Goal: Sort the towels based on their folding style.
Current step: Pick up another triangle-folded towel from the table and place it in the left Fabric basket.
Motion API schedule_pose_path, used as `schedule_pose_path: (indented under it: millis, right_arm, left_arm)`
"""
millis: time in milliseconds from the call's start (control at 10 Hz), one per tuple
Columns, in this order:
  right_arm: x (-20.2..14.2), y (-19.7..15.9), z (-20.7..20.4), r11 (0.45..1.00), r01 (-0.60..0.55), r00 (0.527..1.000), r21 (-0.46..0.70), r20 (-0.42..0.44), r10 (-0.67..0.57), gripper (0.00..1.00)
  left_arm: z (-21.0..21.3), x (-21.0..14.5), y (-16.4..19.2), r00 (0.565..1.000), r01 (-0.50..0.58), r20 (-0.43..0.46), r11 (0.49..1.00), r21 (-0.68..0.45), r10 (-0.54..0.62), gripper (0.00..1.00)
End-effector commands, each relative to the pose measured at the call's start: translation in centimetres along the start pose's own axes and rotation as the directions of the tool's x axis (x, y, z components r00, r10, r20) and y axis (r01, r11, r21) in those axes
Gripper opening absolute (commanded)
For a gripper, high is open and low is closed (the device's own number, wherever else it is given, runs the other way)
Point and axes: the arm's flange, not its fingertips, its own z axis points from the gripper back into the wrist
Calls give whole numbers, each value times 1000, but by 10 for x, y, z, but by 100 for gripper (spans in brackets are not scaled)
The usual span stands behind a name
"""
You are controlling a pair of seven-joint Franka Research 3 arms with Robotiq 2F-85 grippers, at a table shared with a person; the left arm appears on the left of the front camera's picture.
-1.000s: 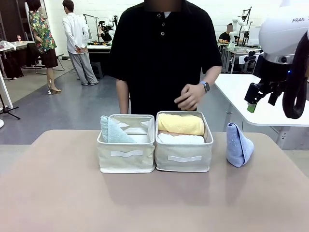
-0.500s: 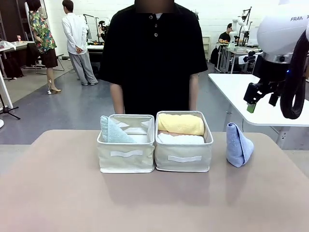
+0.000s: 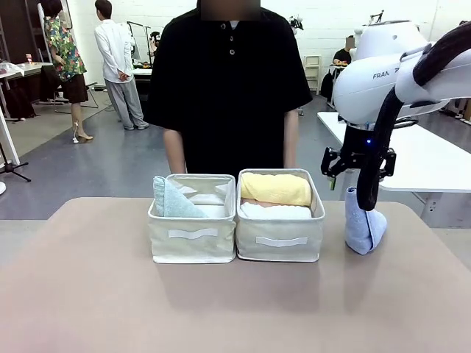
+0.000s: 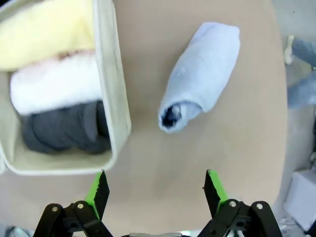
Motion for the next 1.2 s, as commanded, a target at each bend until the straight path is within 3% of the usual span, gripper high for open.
schedule_pose_path:
  millis: [0,100,400,700,1100]
  right_arm:
    - [16,-7,-3,998,63,994,-10,85,-62,100]
    - [22,-15,-8,993,112,986,-43,126,-106,100]
    - [37,-22,-36,983,177,983,-48,59,-174,100]
    - [51,-22,-48,982,187,981,20,48,-188,100]
    - [70,-27,-74,970,240,971,-32,26,-239,100]
  left_arm:
    - [1,2,-1,1000,4,17,1000,0,-4,100]
    - [1,2,-1,1000,4,17,1000,0,-4,100]
    - [1,2,-1,1000,4,17,1000,0,-4,100]
    - [1,2,-1,1000,4,17,1000,0,-4,100]
    - [1,2,-1,1000,4,17,1000,0,-4,100]
